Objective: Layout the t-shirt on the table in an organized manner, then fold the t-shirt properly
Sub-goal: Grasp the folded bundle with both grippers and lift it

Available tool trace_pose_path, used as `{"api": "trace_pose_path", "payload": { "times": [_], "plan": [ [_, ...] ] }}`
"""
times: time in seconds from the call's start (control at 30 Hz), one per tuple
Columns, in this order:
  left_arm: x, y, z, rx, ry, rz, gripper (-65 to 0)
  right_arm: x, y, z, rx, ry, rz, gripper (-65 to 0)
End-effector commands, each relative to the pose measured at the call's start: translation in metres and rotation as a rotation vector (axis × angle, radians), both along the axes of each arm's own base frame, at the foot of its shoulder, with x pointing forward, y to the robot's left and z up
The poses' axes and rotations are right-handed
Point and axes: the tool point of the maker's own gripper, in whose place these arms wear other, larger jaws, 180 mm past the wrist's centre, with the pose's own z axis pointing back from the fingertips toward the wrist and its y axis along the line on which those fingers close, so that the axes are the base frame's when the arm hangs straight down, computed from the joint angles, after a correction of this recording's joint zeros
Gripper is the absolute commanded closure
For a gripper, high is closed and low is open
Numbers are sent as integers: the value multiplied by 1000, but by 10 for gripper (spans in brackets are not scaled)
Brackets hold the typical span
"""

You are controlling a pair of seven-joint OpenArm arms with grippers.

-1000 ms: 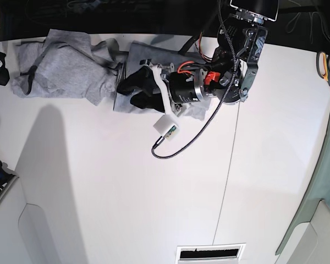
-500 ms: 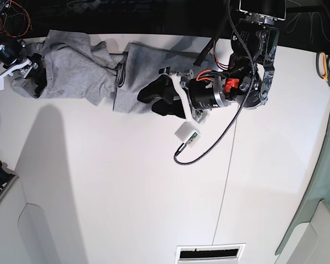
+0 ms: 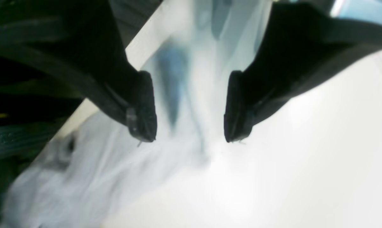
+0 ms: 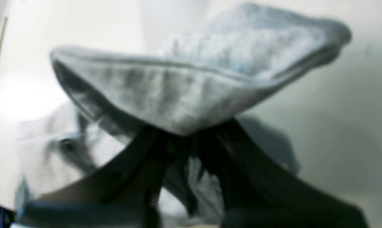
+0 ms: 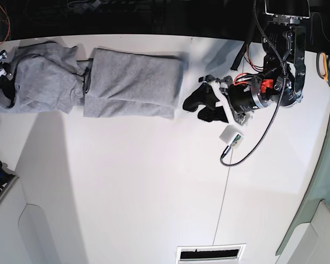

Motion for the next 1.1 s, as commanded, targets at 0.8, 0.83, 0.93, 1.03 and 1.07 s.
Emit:
{"api": "trace_pose_path", "payload": {
  "times": [0.8,0.83,0.93,1.03,1.07],
  "plan": [
    [-77,-18,-27,-131,139,53,-371,7,337,51,192,-240,602,-365],
    [-77,-17,-27,-138,146,56,-371,6,345,54,201,-252,615,-366],
    [-74,-3,-24,-157,158,100,-371,2,366,61,219,-276,651,-365],
    [-69,21,-19,-180,160,174,-371,-3,381,65,229,-283,688,-365],
    [-68,28,-15,-193,149,185,-371,-4,384,65,224,-284,697,-365]
  ]
}}
